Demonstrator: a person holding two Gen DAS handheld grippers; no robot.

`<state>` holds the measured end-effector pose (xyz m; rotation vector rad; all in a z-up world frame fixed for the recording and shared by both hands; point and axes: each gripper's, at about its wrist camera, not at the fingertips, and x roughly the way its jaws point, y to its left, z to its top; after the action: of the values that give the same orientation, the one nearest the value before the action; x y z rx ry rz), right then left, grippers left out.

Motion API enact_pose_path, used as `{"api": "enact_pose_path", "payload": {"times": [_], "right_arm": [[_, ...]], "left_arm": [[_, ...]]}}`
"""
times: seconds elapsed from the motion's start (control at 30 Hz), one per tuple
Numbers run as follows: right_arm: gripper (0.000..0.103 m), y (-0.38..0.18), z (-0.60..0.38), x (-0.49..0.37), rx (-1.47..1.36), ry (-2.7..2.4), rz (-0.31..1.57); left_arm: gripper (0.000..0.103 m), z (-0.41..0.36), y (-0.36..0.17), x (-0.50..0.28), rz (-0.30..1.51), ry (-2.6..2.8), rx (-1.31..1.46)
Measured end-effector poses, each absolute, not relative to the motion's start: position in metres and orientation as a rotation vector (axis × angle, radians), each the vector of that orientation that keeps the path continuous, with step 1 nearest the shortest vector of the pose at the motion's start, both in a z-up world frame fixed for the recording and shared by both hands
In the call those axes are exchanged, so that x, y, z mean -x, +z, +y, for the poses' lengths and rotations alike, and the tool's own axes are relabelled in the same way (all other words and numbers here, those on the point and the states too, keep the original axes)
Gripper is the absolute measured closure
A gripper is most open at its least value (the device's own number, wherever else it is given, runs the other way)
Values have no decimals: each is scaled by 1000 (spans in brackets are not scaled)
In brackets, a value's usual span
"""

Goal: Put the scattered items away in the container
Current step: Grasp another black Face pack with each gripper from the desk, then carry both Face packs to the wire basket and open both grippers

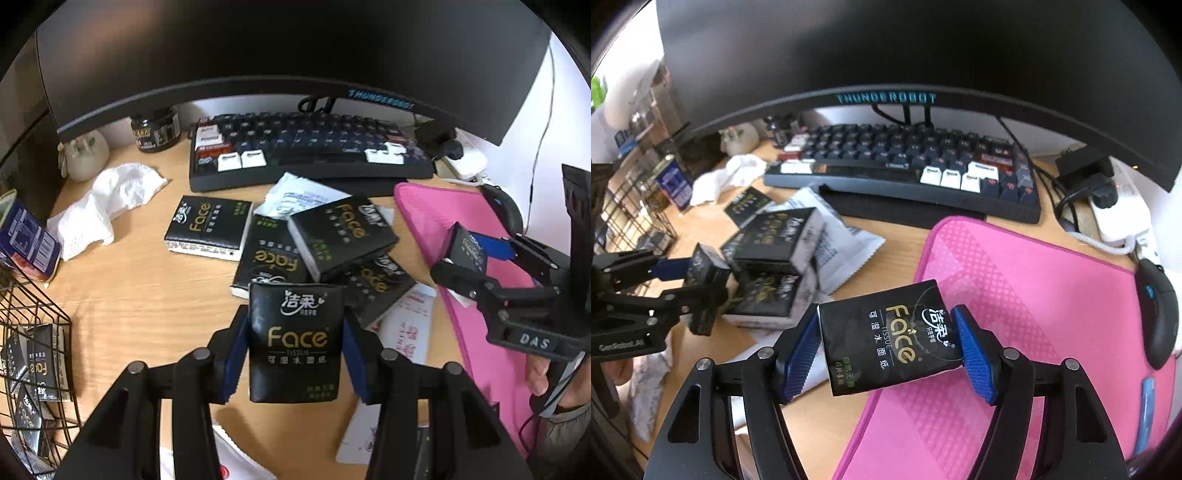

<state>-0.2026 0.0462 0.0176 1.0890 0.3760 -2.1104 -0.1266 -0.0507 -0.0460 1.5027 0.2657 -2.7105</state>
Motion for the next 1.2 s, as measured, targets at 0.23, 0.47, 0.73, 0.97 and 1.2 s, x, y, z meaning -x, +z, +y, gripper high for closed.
{"api": "enact_pose_path", "payload": {"times": [0.23, 0.47, 0.73, 0.97, 1.2], "right_arm": [[33, 48, 63, 168, -1015, -2126, 342], [33, 72, 77, 134, -956, -2144, 330], [33, 88, 82, 108, -920, -2140, 315], [34, 116, 42, 80, -820, -2069, 352], [35, 140, -40, 36, -704, -1890, 411]], "left_arm": [[51, -27, -21, 110, 212, -2783, -1452], [51, -14, -1, 90, 177, -2831, -1402], [51, -11, 23, 64, 162, -2869, -1324], [51, -46, 54, 24, 206, -2820, -1167], [51, -117, 70, -39, 301, -2668, -1017]]}}
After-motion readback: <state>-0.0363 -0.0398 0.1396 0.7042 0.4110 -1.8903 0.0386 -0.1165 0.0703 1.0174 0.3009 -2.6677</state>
